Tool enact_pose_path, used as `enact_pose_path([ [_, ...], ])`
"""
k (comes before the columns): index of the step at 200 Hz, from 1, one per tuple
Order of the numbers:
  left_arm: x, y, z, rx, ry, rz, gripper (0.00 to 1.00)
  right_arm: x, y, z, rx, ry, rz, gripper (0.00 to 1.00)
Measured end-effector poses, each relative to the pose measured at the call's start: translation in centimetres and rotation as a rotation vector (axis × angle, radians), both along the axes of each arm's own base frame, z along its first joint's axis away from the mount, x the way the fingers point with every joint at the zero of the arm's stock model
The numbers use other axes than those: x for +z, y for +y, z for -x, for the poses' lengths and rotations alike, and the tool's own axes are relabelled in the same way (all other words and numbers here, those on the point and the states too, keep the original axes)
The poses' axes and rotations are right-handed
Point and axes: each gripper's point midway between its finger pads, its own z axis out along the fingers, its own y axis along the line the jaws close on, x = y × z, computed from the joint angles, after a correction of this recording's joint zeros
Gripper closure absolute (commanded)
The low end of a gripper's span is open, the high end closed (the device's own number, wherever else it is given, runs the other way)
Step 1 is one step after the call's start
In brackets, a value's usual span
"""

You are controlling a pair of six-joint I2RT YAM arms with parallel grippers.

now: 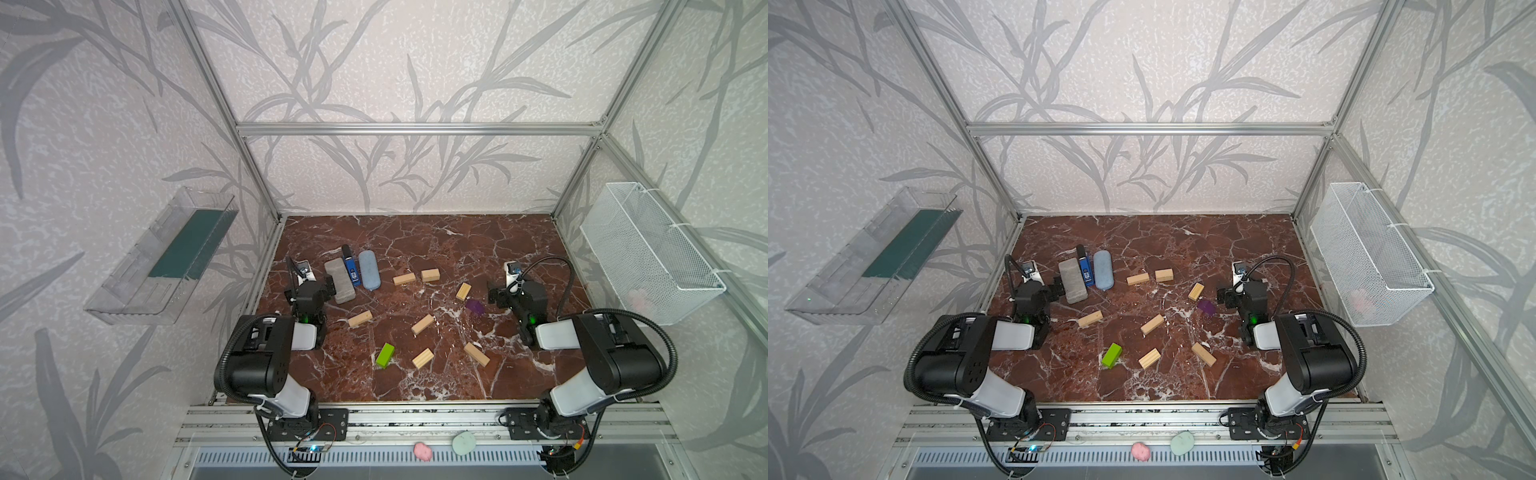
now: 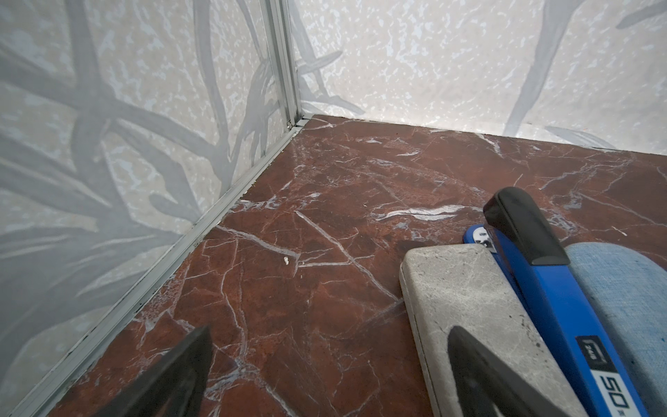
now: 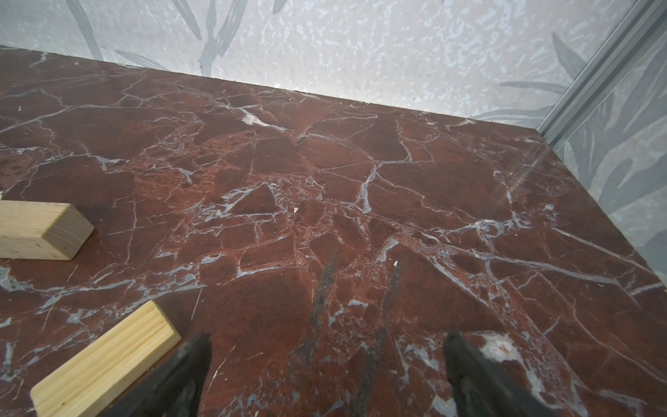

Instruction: Build the wood block tower

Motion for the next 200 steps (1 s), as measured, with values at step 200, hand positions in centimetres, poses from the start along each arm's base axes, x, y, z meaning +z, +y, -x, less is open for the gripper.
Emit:
enact_pose_path([
  [200, 8.0, -1.7, 2.9, -0.075, -0.121, 0.136, 0.01, 9.2, -0.7, 0.6, -0.079, -0.059, -0.058, 0.01],
])
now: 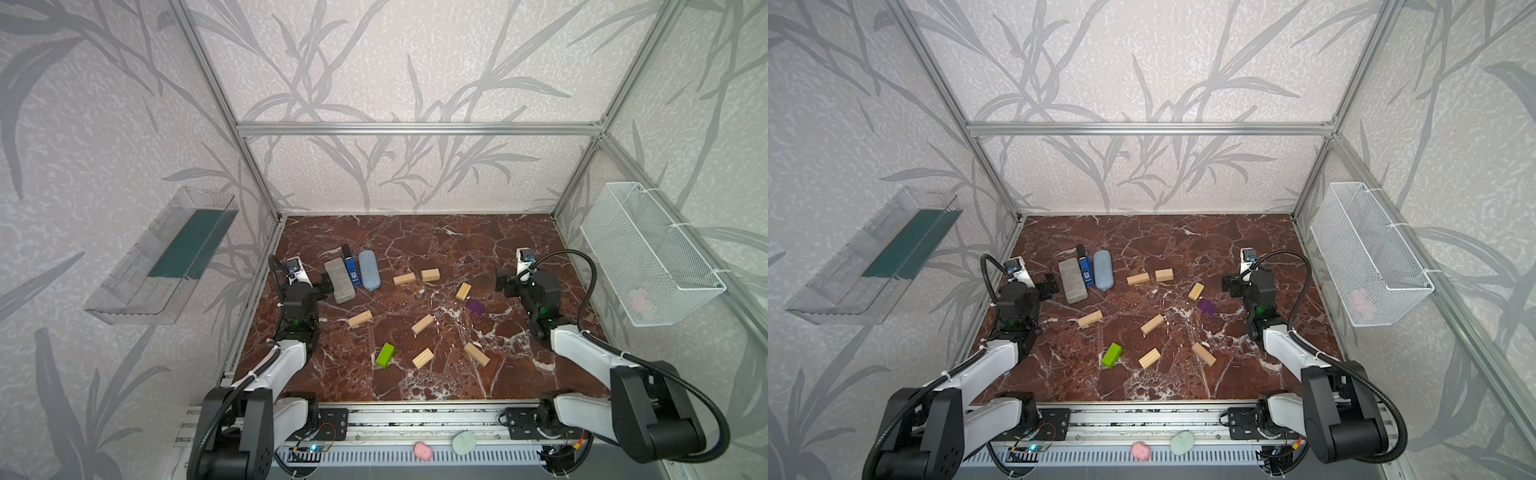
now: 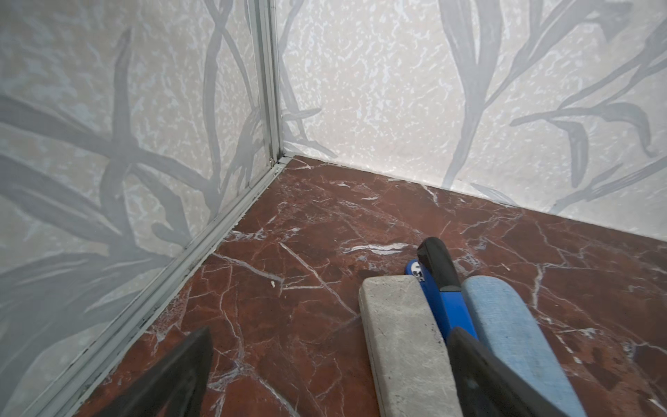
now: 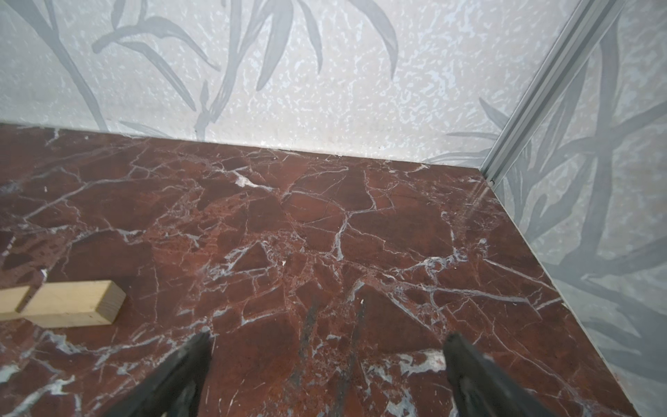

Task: Build the wood block tower
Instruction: 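Reach both grippers forward over the scattered wooden blocks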

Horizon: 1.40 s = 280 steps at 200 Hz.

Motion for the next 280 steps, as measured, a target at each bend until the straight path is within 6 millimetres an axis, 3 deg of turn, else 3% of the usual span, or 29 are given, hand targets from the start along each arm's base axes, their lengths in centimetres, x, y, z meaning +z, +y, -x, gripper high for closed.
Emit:
enact_pose_path([
  [16, 1.4, -0.4, 0.1, -0.009, -0.021, 0.059, 0.01, 1.4, -0.2, -0.1, -0.039, 0.019, -0.082, 0.01],
  [33, 2.4, -0.5, 0.5, 0.003, -0.046, 0.143, 0.01, 1.7, -0.3, 0.4, -0.066, 0.059, -0.155, 0.01],
  [58, 2.7, -0.5, 1.4, 0.025, -0.078, 0.255, 0.01, 0.2, 0.1, 1.5, -0.067, 0.136, -0.278, 0.01],
  [82, 1.6, -0.8, 2.1, 0.026, -0.032, 0.32, 0.01, -1.7, 1.1, 2.5, -0.04, 0.228, -0.363, 0.01],
  [118, 0.5, -2.9, 2.5, -0.065, 0.056, 0.384, 0.01, -3.3, 2.9, 3.8, 0.02, 0.33, -0.423, 0.01],
  [147, 0.6, -6.0, 2.6, -0.182, 0.104, 0.429, 0.01, -4.3, 5.5, 5.2, 0.103, 0.411, -0.421, 0.01],
  [200, 0.4, -14.5, 3.0, -0.453, 0.235, 0.384, 0.01, -5.3, 12.7, 9.1, 0.34, 0.52, -0.34, 0.01],
  [254, -1.3, -21.0, 1.8, -0.649, 0.378, 0.247, 0.01, -6.5, 17.0, 11.3, 0.5, 0.549, -0.247, 0.01],
  [280, -2.1, -23.4, 0.3, -0.717, 0.427, 0.189, 0.01, -6.4, 18.0, 11.6, 0.546, 0.511, -0.215, 0.01],
])
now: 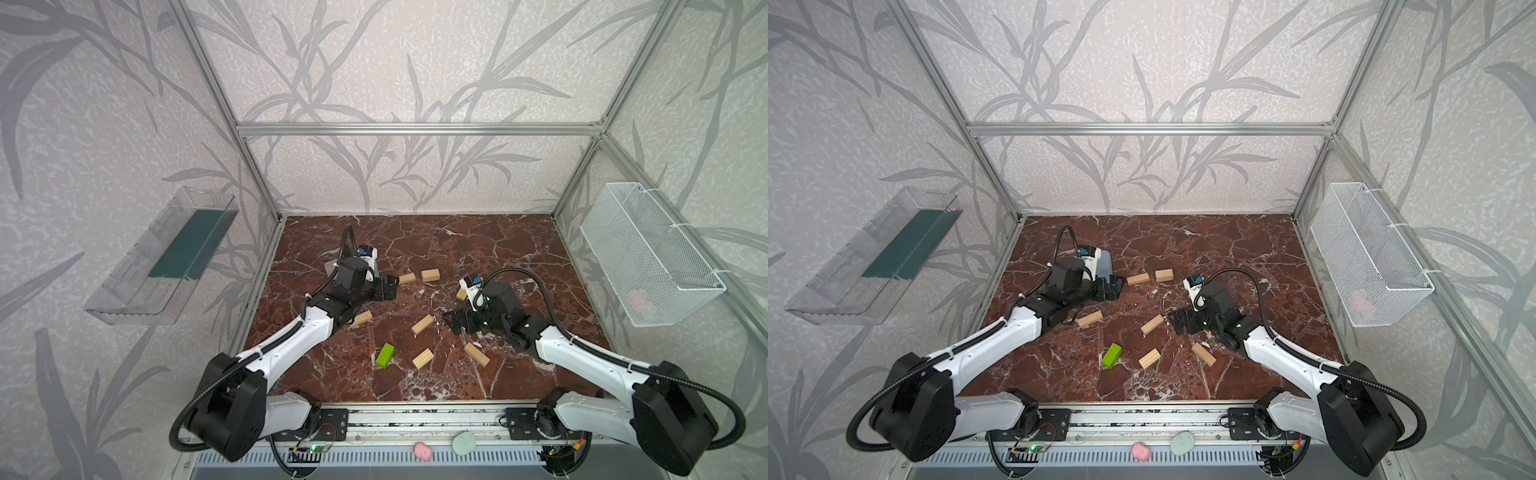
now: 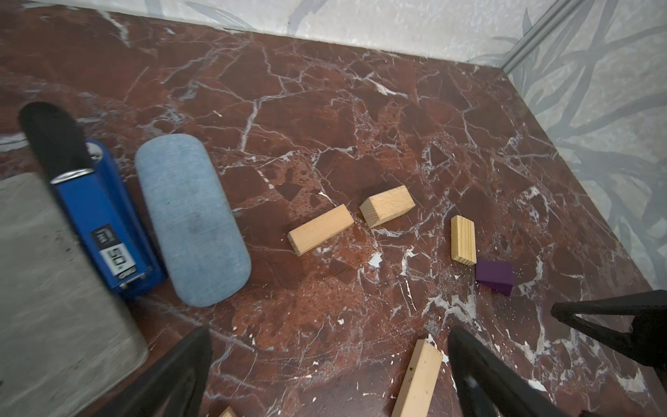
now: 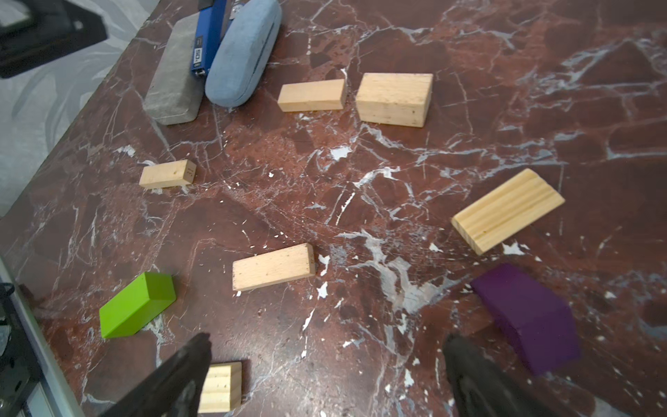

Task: Build the wood block tower
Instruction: 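Reach both grippers forward over the scattered wooden blocks, then lower the left gripper and grasp a long wooden block near the glasses case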

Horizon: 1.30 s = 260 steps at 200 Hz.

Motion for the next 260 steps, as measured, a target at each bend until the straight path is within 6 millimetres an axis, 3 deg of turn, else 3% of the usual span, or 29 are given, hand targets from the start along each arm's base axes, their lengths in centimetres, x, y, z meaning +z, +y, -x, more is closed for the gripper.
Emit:
enact_pose_path([
  [48, -2.8, -2.8, -3.1, -0.101, 0.058, -0.076, 0.05, -0.3, -0.5, 0.2, 0.001, -0.063, -0.002, 0.01],
  [103, -6.0, -5.0, -6.0, -0.163, 0.143, -0.125, 0.12, 1.9, -0.8, 0.2, -0.009, -0.172, -0.049, 0.01],
  [154, -8.4, -6.2, -7.9, -0.191, 0.213, -0.167, 0.17, 2.6, -0.9, 0.0, -0.019, -0.203, -0.058, 0.01],
  [209, -9.7, -6.7, -8.7, -0.202, 0.252, -0.185, 0.19, 2.8, -0.9, -0.1, -0.02, -0.213, -0.06, 0.01],
  [260, -11.6, -7.0, -8.4, -0.217, 0.316, -0.196, 0.25, 2.9, -1.0, 0.0, -0.018, -0.22, -0.062, 0.01],
])
